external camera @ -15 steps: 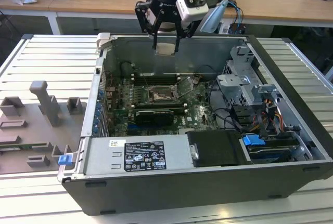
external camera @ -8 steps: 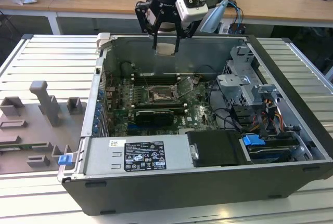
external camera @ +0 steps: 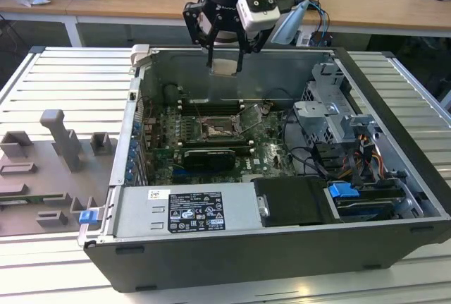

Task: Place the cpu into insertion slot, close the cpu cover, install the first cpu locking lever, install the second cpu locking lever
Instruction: 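Place the cpu into insertion slot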

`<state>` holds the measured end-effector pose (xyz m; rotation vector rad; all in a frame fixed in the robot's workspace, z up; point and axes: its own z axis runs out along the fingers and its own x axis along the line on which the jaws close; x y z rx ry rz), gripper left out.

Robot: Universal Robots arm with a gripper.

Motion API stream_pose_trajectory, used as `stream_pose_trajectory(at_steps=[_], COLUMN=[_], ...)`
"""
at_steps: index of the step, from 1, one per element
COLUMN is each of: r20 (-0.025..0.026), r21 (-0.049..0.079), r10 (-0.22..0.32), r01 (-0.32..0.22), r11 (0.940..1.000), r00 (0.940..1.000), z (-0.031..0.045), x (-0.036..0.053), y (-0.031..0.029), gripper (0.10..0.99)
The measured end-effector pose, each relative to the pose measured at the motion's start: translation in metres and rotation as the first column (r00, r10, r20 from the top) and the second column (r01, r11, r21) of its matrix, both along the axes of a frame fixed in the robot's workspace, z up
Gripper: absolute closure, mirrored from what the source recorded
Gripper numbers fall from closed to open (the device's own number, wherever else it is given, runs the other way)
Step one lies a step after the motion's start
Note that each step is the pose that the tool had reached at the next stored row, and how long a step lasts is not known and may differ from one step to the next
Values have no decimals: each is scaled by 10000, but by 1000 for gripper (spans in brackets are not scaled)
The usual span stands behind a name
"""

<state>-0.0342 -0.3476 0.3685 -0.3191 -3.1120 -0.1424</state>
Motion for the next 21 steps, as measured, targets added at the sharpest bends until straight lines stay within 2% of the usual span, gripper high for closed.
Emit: stream_pose_trajectory(at_steps=[3,8,14,17,21], r20=[-2,-1,0,7,7], r21=[-2,0,-15,-63,-65], r10=[-481,-1163,-1179,-1179,-1180], r01=[481,1163,1179,1179,1180], r11=[9988,9932,9930,9930,9930], r00=[9988,9932,9930,9930,9930], z=[-7,-22,-119,-150,-164], x=[0,1,0,0,0], y=[0,3,2,2,2], gripper=[553,553,553,553,553])
